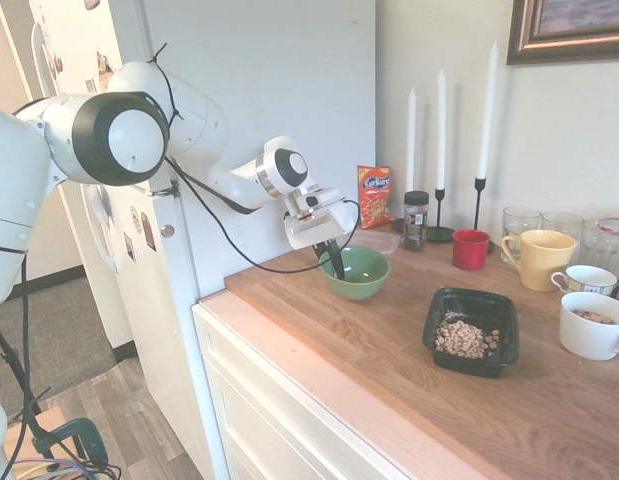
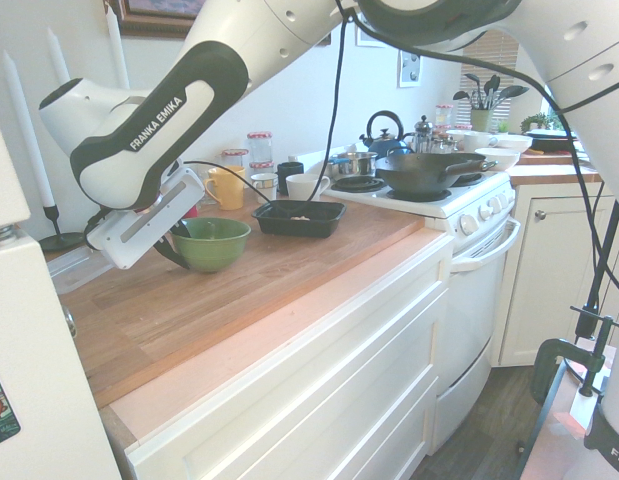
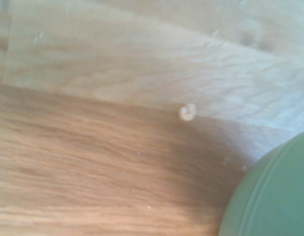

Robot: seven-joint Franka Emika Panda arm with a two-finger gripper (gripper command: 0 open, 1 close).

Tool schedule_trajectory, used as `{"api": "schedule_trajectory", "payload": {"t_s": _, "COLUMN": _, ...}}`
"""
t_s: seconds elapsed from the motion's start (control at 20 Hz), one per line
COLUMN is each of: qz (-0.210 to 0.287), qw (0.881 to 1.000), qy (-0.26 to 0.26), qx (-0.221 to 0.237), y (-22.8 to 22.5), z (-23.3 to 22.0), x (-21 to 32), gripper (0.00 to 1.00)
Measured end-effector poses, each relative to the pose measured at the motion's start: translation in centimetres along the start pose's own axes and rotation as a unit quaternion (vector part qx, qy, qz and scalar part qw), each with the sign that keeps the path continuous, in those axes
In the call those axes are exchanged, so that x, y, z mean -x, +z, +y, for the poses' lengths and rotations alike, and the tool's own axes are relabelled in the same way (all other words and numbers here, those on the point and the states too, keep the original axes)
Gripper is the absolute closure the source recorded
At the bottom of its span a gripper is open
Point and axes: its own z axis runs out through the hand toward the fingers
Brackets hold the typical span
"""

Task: Pour the cereal into the box

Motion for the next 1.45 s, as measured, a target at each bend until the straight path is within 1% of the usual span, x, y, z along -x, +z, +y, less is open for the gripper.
{"api": "schedule_trajectory", "payload": {"t_s": 0.1, "qz": 0.002, "qw": 1.0, "qy": -0.001, "qx": 0.001, "y": 0.0, "z": -0.1, "x": 0.0, "gripper": 1.0}}
{"api": "schedule_trajectory", "payload": {"t_s": 0.15, "qz": 0.002, "qw": 1.0, "qy": -0.002, "qx": 0.002, "y": 0.0, "z": -0.1, "x": 0.1, "gripper": 0.0}}
{"api": "schedule_trajectory", "payload": {"t_s": 0.6, "qz": -0.009, "qw": 1.0, "qy": 0.006, "qx": 0.003, "y": 0.0, "z": 0.0, "x": -0.1, "gripper": 0.0}}
{"api": "schedule_trajectory", "payload": {"t_s": 0.95, "qz": -0.027, "qw": 0.999, "qy": 0.017, "qx": -0.007, "y": -0.4, "z": -0.1, "x": 0.0, "gripper": 0.0}}
{"api": "schedule_trajectory", "payload": {"t_s": 1.05, "qz": -0.057, "qw": 0.998, "qy": 0.034, "qx": -0.018, "y": -1.3, "z": 0.2, "x": -0.3, "gripper": 0.0}}
{"api": "schedule_trajectory", "payload": {"t_s": 1.2, "qz": -0.113, "qw": 0.991, "qy": 0.053, "qx": -0.048, "y": -4.2, "z": 1.4, "x": -2.1, "gripper": 0.0}}
{"api": "schedule_trajectory", "payload": {"t_s": 1.35, "qz": -0.145, "qw": 0.984, "qy": 0.072, "qx": -0.069, "y": -6.5, "z": 3.7, "x": -4.9, "gripper": 0.0}}
{"api": "schedule_trajectory", "payload": {"t_s": 1.45, "qz": -0.163, "qw": 0.98, "qy": 0.081, "qx": -0.08, "y": -7.0, "z": 5.0, "x": -6.2, "gripper": 0.0}}
